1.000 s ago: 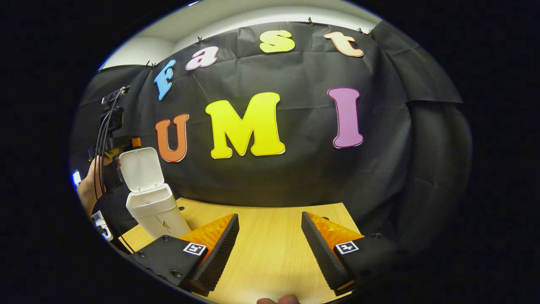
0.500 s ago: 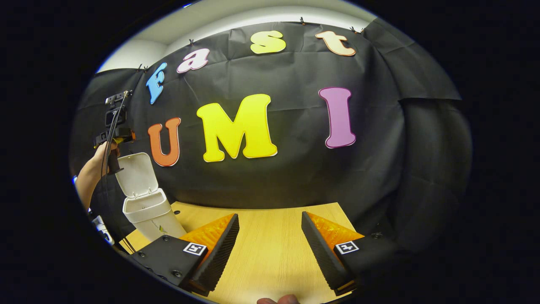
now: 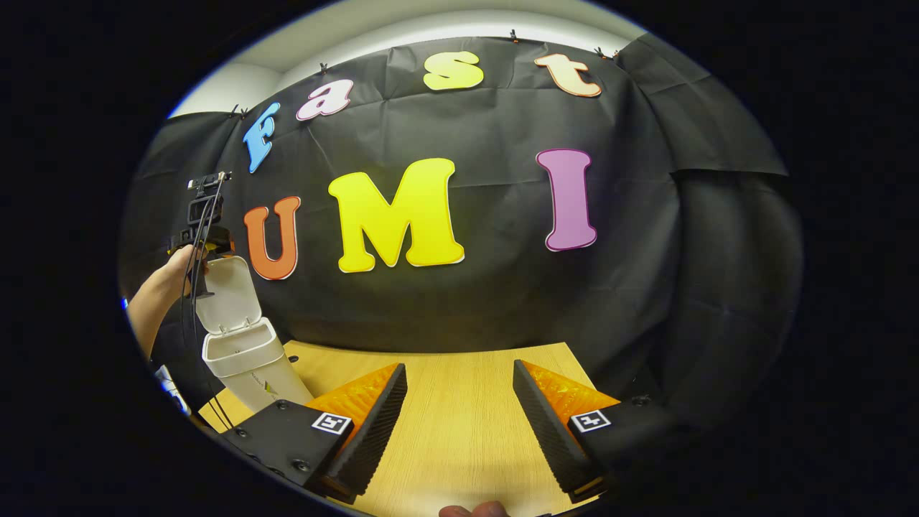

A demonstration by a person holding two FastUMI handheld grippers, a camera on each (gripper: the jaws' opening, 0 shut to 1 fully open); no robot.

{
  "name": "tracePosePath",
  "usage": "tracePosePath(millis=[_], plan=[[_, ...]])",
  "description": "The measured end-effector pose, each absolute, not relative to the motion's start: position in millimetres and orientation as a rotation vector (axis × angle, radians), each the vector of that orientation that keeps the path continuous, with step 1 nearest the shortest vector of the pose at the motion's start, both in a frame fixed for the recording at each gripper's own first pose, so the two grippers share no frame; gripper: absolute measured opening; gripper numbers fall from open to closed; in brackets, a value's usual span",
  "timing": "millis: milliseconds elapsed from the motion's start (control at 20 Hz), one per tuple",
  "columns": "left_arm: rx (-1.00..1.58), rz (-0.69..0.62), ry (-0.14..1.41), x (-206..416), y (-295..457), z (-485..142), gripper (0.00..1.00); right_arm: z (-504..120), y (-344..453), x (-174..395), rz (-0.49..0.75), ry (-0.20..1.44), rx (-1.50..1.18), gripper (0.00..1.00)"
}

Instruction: Press the lid of the desktop garbage bin to open it, pick up the crumpled paper on the desktop and throw it into the bin, then pick up the pop can on the desktop and drop it into the bin, and finally close the garbage bin lid.

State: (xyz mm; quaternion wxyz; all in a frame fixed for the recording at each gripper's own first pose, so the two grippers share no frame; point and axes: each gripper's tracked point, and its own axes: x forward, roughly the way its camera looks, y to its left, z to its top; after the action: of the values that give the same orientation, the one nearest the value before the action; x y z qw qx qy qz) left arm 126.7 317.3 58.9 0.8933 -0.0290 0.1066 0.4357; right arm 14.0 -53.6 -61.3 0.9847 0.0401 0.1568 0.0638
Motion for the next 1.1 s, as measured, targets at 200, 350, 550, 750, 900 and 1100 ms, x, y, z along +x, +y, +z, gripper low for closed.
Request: tracePosePath(millis=[200, 350, 550, 750, 900, 1100], plan=[[-0.105, 0.903, 0.221, 114, 299, 52, 0.94, -65, -51, 11, 0.152, 0.319, 0.092, 0.94], [-0.109, 0.892, 0.189, 103, 278, 47, 0.93, -70, -48, 7, 0.184, 0.329, 0.106, 0.94], [-0.097, 0.874, 0.181, 84, 245, 21, 0.89, -73, -39, 0, 0.238, 0.335, 0.104, 0.94], [-0.135, 0.853, 0.184, 70, 212, -14, 0.89, -76, -41, -6, 0.269, 0.340, 0.062, 0.94], [-0.137, 0.835, 0.182, 64, 192, -39, 0.92, -79, -46, -6, 0.260, 0.357, 0.056, 0.94], [-0.112, 0.819, 0.235, 58, 181, -73, 0.92, -80, -50, -9, 0.251, 0.361, 0.034, 0.94]])
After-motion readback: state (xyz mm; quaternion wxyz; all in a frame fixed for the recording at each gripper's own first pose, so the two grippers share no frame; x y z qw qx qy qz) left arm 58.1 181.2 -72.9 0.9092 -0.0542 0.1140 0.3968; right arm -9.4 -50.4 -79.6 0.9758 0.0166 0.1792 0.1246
